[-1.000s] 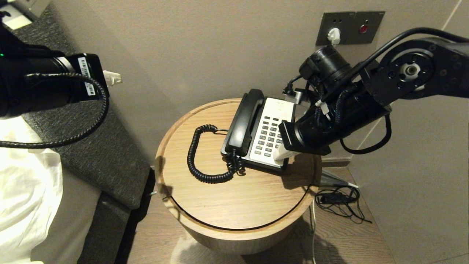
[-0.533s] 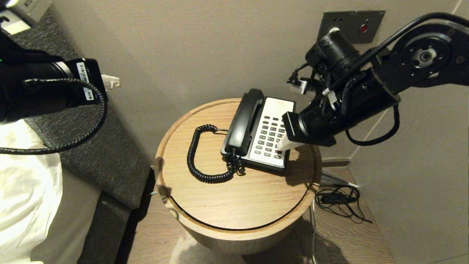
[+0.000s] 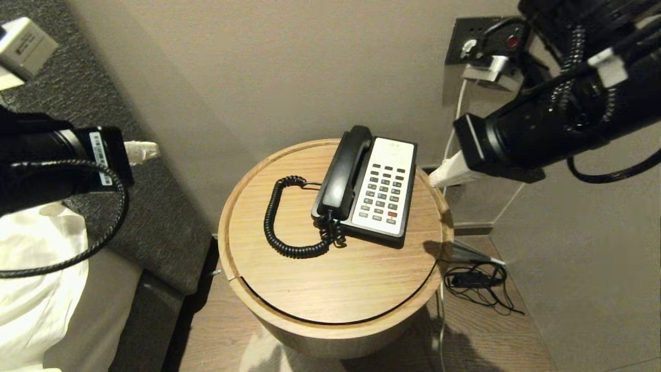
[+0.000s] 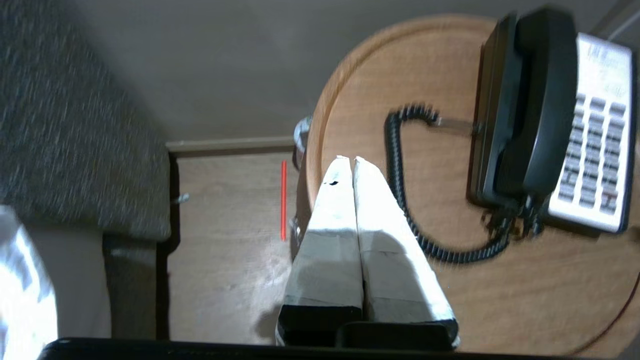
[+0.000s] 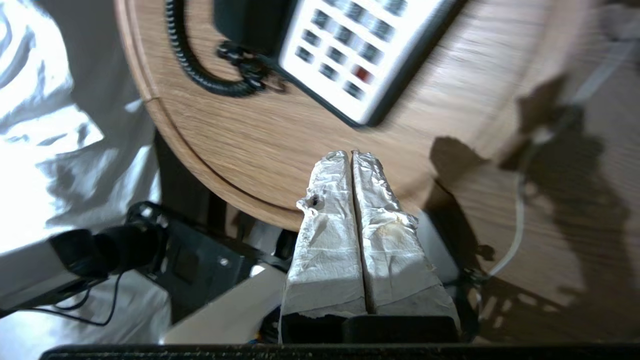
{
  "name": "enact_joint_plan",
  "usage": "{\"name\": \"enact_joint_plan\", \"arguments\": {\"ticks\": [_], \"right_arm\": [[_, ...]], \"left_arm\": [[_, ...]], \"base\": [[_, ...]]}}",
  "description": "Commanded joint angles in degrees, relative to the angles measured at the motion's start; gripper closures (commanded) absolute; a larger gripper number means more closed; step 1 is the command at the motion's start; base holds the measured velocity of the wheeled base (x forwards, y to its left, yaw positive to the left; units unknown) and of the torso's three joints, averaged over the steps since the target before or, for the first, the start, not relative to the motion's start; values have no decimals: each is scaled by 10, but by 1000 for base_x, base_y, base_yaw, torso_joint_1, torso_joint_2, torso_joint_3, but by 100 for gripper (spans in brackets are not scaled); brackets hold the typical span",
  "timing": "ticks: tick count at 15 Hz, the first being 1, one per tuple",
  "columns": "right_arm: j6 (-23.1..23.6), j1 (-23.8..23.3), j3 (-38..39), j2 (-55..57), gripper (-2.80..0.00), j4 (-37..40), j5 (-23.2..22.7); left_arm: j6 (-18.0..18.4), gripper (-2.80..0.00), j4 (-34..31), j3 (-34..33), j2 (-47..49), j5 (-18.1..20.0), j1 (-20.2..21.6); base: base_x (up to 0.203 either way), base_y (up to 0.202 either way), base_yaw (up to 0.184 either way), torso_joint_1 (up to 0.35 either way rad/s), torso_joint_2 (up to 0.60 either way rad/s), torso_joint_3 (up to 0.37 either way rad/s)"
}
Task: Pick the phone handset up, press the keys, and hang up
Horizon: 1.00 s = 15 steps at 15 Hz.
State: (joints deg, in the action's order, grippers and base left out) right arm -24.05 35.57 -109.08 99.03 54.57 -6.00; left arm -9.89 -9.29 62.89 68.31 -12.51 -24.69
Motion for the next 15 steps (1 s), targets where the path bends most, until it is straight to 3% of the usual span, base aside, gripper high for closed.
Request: {"name": "enact_joint_plan", "arguments": {"ticks": [1,4,6,12,15], "right_arm": [[-1,-6,42,-78,0,3,9],[0,-36,146,-186,0,0,13],[0,-64,193,-247,0,0,13],[-2,-123,270,-367,0,-1,11],[-4,-157,292,-400,0,1,5]], "left_arm": [[-1,0,-1,-31,-40,-2,2],[1,0,-2,-85,-101,-7,33],[1,0,3,-138,-147,-11,76],[-1,0,3,-372,-377,-14,160],[3,0,-11,-420,-439,-28,236]], "base": [[0,0,0,0,0,0],[0,0,0,0,0,0],[0,0,0,0,0,0],[0,0,0,0,0,0],[0,0,0,0,0,0]]}}
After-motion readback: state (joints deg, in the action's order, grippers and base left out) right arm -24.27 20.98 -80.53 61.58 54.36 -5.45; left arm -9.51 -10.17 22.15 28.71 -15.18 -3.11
